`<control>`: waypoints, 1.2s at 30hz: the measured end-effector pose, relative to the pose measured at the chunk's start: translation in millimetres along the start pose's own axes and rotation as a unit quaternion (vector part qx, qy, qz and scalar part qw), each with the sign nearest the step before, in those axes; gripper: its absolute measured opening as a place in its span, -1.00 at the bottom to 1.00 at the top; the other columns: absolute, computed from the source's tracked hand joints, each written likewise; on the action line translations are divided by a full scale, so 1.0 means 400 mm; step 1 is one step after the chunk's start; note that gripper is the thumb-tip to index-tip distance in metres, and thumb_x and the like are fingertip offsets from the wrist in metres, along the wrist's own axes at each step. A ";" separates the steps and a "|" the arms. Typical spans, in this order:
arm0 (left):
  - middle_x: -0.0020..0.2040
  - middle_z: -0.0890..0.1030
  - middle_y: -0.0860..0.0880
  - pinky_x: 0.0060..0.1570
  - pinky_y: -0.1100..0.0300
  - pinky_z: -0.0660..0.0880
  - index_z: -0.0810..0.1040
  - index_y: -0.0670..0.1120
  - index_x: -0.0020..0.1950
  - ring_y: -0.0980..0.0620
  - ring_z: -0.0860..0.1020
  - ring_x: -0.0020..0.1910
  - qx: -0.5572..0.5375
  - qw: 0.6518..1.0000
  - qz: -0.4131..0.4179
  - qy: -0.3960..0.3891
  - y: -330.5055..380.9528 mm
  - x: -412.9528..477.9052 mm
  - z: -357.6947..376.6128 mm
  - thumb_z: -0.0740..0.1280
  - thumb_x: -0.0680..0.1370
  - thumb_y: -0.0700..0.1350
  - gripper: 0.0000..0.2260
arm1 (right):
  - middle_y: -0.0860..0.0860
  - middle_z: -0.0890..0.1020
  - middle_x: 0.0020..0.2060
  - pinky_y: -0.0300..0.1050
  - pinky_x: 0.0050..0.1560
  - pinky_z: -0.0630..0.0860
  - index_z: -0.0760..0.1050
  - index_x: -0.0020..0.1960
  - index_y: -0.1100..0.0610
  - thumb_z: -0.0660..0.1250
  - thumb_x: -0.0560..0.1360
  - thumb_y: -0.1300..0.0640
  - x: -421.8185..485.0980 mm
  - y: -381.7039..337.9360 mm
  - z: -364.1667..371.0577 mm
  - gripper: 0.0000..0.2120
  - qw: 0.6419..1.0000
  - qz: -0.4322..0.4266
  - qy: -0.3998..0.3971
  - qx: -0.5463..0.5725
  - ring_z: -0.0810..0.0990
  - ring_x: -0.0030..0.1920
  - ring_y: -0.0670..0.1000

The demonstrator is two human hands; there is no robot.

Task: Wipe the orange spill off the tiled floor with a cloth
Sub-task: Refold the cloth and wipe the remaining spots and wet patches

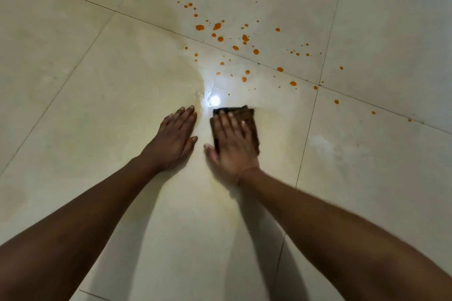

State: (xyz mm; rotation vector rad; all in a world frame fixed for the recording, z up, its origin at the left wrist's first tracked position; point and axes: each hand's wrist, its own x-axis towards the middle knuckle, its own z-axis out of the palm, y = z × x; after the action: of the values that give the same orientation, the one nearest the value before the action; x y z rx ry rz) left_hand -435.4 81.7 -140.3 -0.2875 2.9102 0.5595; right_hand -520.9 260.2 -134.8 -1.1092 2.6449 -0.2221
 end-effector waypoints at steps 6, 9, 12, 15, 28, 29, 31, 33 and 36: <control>0.60 -0.03 -0.09 0.51 0.05 -0.14 0.02 -0.16 0.58 -0.05 -0.07 0.58 -0.017 1.000 -0.001 -0.012 0.016 -0.004 -0.026 0.07 0.66 -0.02 -0.47 | -0.05 -0.02 0.59 0.01 0.53 -0.12 -0.03 0.62 0.00 0.03 0.58 -0.23 -0.264 0.130 -0.003 -0.31 0.992 -0.104 -0.058 -0.036 0.05 0.58 0.02; 0.60 0.00 -0.09 0.51 0.05 -0.12 0.04 -0.16 0.58 -0.05 -0.06 0.58 -0.022 1.000 0.013 -0.003 -0.006 -0.004 -0.009 0.07 0.66 -0.02 -0.48 | -0.01 0.01 0.60 0.04 0.54 -0.11 -0.05 0.61 0.02 0.01 0.58 -0.21 -0.007 0.035 -0.022 -0.32 0.999 -0.012 -0.020 -0.028 -0.04 0.59 0.01; 0.60 0.01 -0.10 0.50 0.04 -0.10 0.06 -0.16 0.57 -0.06 -0.04 0.58 -0.013 1.000 0.019 0.002 -0.014 0.000 0.001 0.05 0.65 0.00 -0.47 | 0.01 0.04 0.60 0.11 0.55 -0.03 -0.02 0.61 0.04 0.03 0.58 -0.20 0.028 0.009 -0.010 -0.32 0.998 -0.037 -0.043 -0.024 -0.04 0.59 0.02; 0.60 -0.05 -0.10 0.50 0.03 -0.12 0.01 -0.16 0.58 -0.07 -0.08 0.58 -0.008 1.000 0.008 -0.022 0.001 0.006 -0.013 0.05 0.66 -0.01 -0.47 | 0.00 0.02 0.60 0.14 0.55 0.02 -0.08 0.62 0.00 0.01 0.59 -0.24 -0.163 0.080 -0.012 -0.31 0.985 -0.118 -0.105 -0.062 -0.10 0.59 0.00; 0.61 -0.10 -0.07 0.45 -0.08 0.05 -0.06 -0.10 0.58 -0.12 -0.01 0.56 0.126 0.982 0.102 -0.095 0.035 0.192 -0.116 0.14 0.45 0.41 -0.10 | -0.01 0.02 0.61 0.15 0.53 -0.04 -0.06 0.61 0.01 0.05 0.60 -0.19 0.216 0.257 -0.111 -0.33 0.995 -0.063 -0.027 -0.069 -0.05 0.59 0.02; 0.60 -0.14 -0.08 0.46 -0.09 0.03 -0.12 -0.10 0.58 -0.13 -0.05 0.57 0.126 0.980 0.096 -0.117 0.062 0.210 -0.113 0.14 0.42 0.46 -0.04 | 0.01 0.04 0.60 0.16 0.53 -0.03 -0.05 0.61 0.02 0.05 0.59 -0.20 0.189 0.279 -0.108 -0.32 0.989 -0.124 -0.036 -0.078 -0.03 0.59 0.04; 0.59 -0.21 -0.11 0.47 -0.12 -0.01 -0.19 -0.13 0.57 -0.17 -0.14 0.56 0.132 0.976 0.067 -0.157 0.112 0.238 -0.096 0.16 0.32 0.54 0.11 | 0.04 0.09 0.59 0.11 0.52 -0.04 -0.01 0.61 0.03 0.04 0.59 -0.21 0.128 0.353 -0.116 -0.33 0.942 -0.300 -0.095 -0.118 0.03 0.59 0.07; 0.57 -0.29 -0.13 0.47 -0.21 -0.08 -0.25 -0.15 0.55 -0.22 -0.24 0.54 0.137 0.974 0.039 -0.179 0.143 0.248 -0.070 0.23 0.20 0.58 0.25 | 0.04 0.11 0.58 0.08 0.50 -0.01 0.01 0.61 0.03 0.02 0.61 -0.20 0.192 0.454 -0.159 -0.36 0.905 -0.383 -0.111 -0.149 0.08 0.58 0.06; 0.54 -0.38 -0.11 0.45 -0.25 -0.17 -0.33 -0.13 0.53 -0.23 -0.35 0.51 0.117 0.976 0.007 -0.182 0.143 0.256 -0.041 0.31 0.10 0.57 0.35 | -0.03 -0.03 0.58 0.06 0.50 -0.06 -0.17 0.57 -0.03 0.04 0.63 -0.18 0.358 0.529 -0.227 -0.36 0.941 -0.275 -0.090 -0.173 -0.01 0.59 0.06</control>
State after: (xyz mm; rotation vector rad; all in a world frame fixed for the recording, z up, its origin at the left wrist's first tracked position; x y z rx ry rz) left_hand -549.2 111.4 -125.5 -0.1179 2.5862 0.2356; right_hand -787.5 308.3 -125.1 -1.8727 2.2047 0.2460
